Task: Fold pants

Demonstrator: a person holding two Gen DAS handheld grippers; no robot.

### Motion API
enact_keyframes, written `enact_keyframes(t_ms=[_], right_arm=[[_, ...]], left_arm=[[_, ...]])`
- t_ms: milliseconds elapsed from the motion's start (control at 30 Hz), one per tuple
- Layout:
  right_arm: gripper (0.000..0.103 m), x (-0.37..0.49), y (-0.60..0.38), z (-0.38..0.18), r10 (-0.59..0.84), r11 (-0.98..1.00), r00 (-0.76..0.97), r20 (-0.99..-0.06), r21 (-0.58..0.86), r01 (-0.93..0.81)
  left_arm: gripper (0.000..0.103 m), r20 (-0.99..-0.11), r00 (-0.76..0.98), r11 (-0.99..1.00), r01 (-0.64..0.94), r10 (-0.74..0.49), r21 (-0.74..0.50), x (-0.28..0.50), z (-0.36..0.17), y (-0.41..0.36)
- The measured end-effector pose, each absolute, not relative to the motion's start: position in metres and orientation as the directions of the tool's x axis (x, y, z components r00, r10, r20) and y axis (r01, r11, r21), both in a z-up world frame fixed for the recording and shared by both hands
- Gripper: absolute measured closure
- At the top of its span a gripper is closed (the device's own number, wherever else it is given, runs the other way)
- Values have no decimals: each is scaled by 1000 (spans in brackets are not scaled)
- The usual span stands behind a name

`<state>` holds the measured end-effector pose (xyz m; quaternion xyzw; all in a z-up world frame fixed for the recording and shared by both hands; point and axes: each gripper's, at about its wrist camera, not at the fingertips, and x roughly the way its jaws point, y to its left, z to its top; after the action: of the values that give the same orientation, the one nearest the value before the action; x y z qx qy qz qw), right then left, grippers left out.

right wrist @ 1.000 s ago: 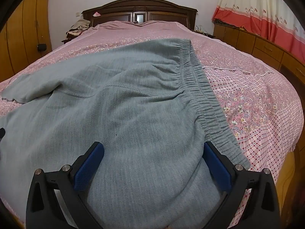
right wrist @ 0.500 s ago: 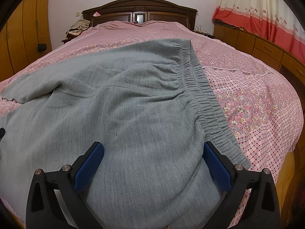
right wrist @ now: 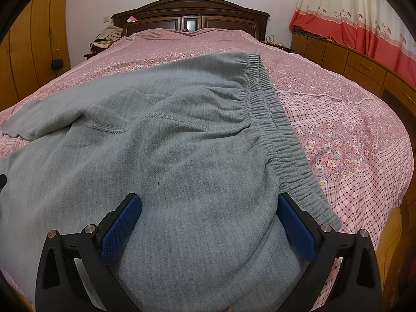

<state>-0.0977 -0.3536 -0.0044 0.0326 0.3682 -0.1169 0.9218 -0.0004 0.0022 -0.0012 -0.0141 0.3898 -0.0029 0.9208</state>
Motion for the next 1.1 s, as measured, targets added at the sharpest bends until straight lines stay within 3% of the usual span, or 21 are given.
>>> enact_keyframes(t_ms=[1100], right_arm=[[0,-97,-351,-6,-205,969,694,-690,-44,243]], left_arm=[[0,-718,696,1000,-6,-15,-27,-1,-2,2]])
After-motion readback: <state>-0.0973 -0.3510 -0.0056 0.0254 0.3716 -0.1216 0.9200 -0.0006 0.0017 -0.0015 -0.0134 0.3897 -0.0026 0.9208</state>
